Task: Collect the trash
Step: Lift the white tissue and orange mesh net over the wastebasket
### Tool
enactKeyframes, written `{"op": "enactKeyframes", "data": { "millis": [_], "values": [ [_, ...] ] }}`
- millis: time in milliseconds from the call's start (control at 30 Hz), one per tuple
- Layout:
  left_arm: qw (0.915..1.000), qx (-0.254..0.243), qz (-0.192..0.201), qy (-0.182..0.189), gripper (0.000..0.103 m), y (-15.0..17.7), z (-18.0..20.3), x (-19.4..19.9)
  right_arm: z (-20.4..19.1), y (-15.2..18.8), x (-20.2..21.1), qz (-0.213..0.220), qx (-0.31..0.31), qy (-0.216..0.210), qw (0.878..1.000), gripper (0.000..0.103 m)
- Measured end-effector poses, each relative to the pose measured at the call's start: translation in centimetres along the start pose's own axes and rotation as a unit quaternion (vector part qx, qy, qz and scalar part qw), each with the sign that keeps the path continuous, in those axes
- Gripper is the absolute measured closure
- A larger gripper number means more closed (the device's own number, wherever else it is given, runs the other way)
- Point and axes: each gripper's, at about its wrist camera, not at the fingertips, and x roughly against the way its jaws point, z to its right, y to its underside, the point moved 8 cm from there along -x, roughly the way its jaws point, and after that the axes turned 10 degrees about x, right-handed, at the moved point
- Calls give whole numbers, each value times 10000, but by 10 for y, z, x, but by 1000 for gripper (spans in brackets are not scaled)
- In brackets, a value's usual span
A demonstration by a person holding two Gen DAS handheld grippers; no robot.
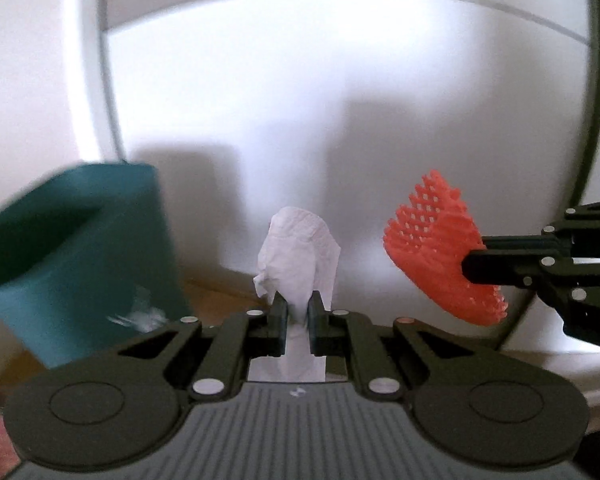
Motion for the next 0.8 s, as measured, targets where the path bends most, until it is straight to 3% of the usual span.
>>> {"op": "enactKeyframes", "data": {
  "millis": [433,667,800],
  "values": [
    [9909,437,708,-1058,93,-90,-110,57,-44,-128,-68,500,84,-496,9975,97],
    [9846,404,869,-1464,93,-121,-154,47,-61,-154,-119,356,-94,-594,9976,97],
    [9825,425,799,-1627,93,-125,-176,20,-63,-155,-151,188,-270,-608,9976,97]
  ]
}}
